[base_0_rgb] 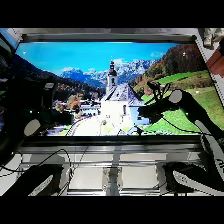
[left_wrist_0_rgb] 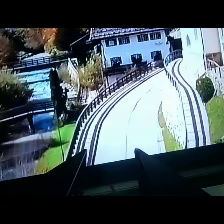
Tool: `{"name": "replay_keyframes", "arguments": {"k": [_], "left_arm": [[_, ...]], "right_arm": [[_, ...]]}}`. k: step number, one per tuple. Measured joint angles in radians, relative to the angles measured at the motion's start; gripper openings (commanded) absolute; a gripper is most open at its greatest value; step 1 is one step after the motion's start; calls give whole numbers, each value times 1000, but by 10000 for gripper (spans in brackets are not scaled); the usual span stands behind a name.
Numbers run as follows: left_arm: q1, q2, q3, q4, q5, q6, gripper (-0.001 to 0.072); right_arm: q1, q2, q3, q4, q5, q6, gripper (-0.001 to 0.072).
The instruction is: Fold the clothes and pants, and hang the long-sleeved shirts on hangers.
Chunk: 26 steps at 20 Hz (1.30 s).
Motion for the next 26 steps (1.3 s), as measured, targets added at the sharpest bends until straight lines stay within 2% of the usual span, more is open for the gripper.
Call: {"name": "replay_keyframes", "arguments": {"k": [2,6,7,8,9,13,16,20,26], "left_arm": [[1,-2,0,43,11,8,288],[66,-3,0,320,-55,3,368],[101,-3,0,390,-86,3,447],[148,-3,0,452,-111,14,609],[196,-4,0,492,-127,40,676],[386,-19,0,571,-132,136,677],[475,-64,0,546,-124,227,677],[516,-149,0,510,-116,290,677],[531,-218,0,468,-38,325,676]], "right_arm": [[27,0,0,1,-34,0,25],[51,0,0,-4,-66,0,25],[54,0,0,-5,-69,0,25],[56,0,0,-8,-75,0,26],[57,0,0,-8,-78,0,26],[60,-1,0,-10,-105,0,25],[60,-1,0,-12,-118,-2,25],[60,-1,0,-25,-124,-5,26],[60,-1,0,-37,-125,-5,25]]}}
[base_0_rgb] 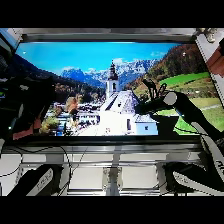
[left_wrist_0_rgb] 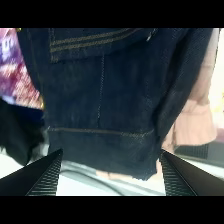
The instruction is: Fold the clothes and pants, and hang the long-sleeved shirts on hangers.
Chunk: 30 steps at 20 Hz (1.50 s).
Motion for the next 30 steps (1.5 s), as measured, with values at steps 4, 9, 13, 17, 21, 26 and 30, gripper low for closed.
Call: {"name": "replay_keyframes", "arguments": {"k": [4,9,13,17,21,26,30], "left_arm": [[24,-11,0,-7,25,13,675],[50,-26,-1,-49,60,25,627],[55,-76,-1,-69,82,33,543],[56,-113,-1,-74,85,35,297],[57,-123,-1,-35,65,35,297],[70,-126,-1,-11,36,31,153],[79,-95,0,-4,2,32,35]], "right_arm": [[0,0,0,8,2,12,25],[0,0,0,13,2,29,25],[0,0,0,19,3,34,26],[0,0,0,26,3,35,26],[0,0,0,28,3,36,26],[0,0,0,29,3,36,25],[0,0,0,29,2,36,26]]}}
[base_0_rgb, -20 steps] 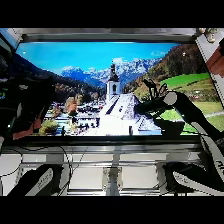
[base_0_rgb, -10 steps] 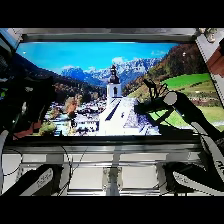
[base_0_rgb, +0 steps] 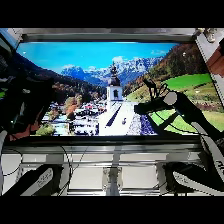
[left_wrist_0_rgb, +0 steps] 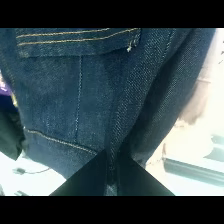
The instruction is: Fold the clothes and pants, and hang the long-sleeved shirts on hangers.
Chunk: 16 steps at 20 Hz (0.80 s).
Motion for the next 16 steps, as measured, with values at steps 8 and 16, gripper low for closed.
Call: {"name": "replay_keyframes", "arguments": {"k": [8,16], "left_arm": [[3,205,214,-175,-58,125,34],[-187,14,625,-731,-295,352,34]], "right_arm": [[0,0,11,0,8,-34,28],[0,22,200,-25,141,-296,282]]}}
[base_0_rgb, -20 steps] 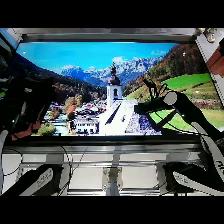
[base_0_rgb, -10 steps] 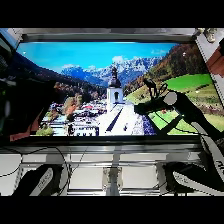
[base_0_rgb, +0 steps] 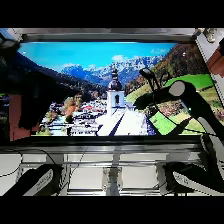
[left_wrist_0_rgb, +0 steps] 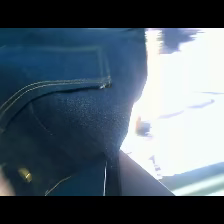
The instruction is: Fold the clothes and pants, and hang the long-sleeved shirts on hangers.
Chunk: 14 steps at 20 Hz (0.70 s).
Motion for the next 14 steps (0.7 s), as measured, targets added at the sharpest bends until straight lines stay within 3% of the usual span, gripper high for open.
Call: {"name": "replay_keyframes", "arguments": {"k": [2,3,9,14], "left_arm": [[-119,-60,35,-50,2,13,35],[-175,-82,46,-63,23,16,35],[-359,-157,77,-102,196,-26,34],[-385,-148,128,-108,144,-55,35]], "right_arm": [[0,13,33,-2,20,-55,421],[0,17,42,-1,30,-78,450],[33,19,21,8,24,-233,450],[166,-15,4,-47,-134,-338,503]]}}
